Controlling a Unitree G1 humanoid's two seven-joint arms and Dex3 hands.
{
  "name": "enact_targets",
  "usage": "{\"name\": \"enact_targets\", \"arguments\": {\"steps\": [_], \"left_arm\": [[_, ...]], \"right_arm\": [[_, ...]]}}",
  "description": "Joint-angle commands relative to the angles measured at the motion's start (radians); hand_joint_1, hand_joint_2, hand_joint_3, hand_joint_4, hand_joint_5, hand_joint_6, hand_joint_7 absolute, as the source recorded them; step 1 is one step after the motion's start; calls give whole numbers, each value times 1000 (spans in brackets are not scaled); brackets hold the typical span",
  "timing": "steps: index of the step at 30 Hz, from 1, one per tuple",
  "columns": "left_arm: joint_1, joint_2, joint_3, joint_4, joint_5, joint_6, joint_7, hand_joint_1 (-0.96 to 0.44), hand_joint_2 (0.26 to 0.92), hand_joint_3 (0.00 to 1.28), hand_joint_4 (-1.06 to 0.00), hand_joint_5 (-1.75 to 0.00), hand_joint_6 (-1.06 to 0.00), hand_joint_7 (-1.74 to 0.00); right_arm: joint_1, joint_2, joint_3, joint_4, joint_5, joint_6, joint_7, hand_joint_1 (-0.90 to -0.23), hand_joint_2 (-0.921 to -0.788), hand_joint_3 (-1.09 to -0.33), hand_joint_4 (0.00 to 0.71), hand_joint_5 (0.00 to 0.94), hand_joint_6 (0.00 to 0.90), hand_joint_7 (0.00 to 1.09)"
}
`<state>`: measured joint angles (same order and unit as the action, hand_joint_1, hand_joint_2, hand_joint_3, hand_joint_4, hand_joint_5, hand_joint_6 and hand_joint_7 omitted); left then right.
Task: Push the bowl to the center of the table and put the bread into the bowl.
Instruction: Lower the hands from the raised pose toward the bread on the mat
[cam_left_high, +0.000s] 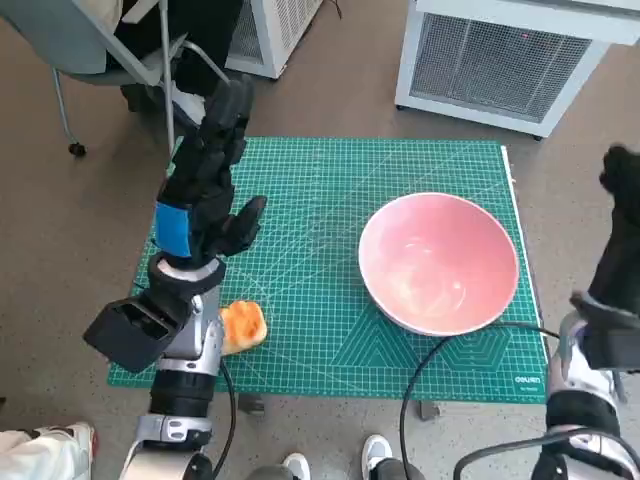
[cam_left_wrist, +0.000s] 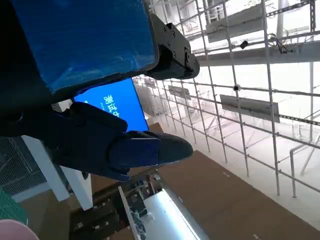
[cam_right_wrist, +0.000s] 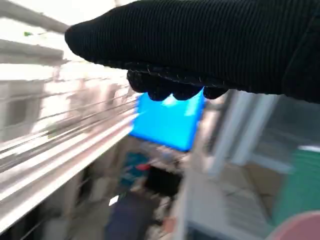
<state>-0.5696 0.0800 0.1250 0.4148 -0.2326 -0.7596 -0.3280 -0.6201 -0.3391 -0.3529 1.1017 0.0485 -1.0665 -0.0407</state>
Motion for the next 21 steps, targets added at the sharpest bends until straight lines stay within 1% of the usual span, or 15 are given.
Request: {"name": "enact_targets", "arguments": {"steps": [1, 5, 9, 11, 14, 16, 19, 21], "left_arm": [[8, 9, 1, -1, 10, -4, 4, -647, 921, 376, -178, 0, -404, -8], [16, 14, 1, -14, 19, 0, 10, -655, 921, 379, -177, 0, -401, -6], [18, 21, 2, -18, 16, 8, 6, -657, 921, 380, -176, 0, -397, -3], [21, 24, 1, -23, 13, 15, 4, -658, 921, 380, -177, 0, -396, -2], [24, 27, 1, -29, 12, 22, 3, -659, 921, 379, -183, -3, -396, -2], [27, 29, 1, -32, 12, 25, 4, -661, 921, 379, -185, -4, -397, -2], [33, 32, 0, -43, 17, 30, 8, -662, 921, 380, -187, -4, -397, -2], [37, 34, 0, -51, 19, 36, 10, -663, 921, 380, -187, -4, -397, -2]], "right_arm": [[30, 30, -11, 58, 42, 57, 16, -464, -921, -984, 170, 0, -1, 417], [31, 52, -18, 95, 74, 99, 39, -450, -921, -1004, 152, 1, -1, 376], [24, 78, -19, 118, 90, 136, 55, -447, -921, -1011, 139, 0, -1, 342], [15, 98, -19, 130, 99, 157, 66, -446, -921, -1013, 137, 0, -1, 334], [5, 115, -21, 142, 104, 180, 77, -448, -921, -994, 146, 6, -1, 361], [-6, 123, -27, 160, 113, 213, 95, -457, -921, -979, 147, 5, -1, 378], [-30, 133, -44, 185, 137, 271, 133, -468, -921, -957, 149, 5, -1, 398], [-43, 138, -51, 197, 142, 303, 145, -468, -921, -948, 148, 4, -1, 396]]}}
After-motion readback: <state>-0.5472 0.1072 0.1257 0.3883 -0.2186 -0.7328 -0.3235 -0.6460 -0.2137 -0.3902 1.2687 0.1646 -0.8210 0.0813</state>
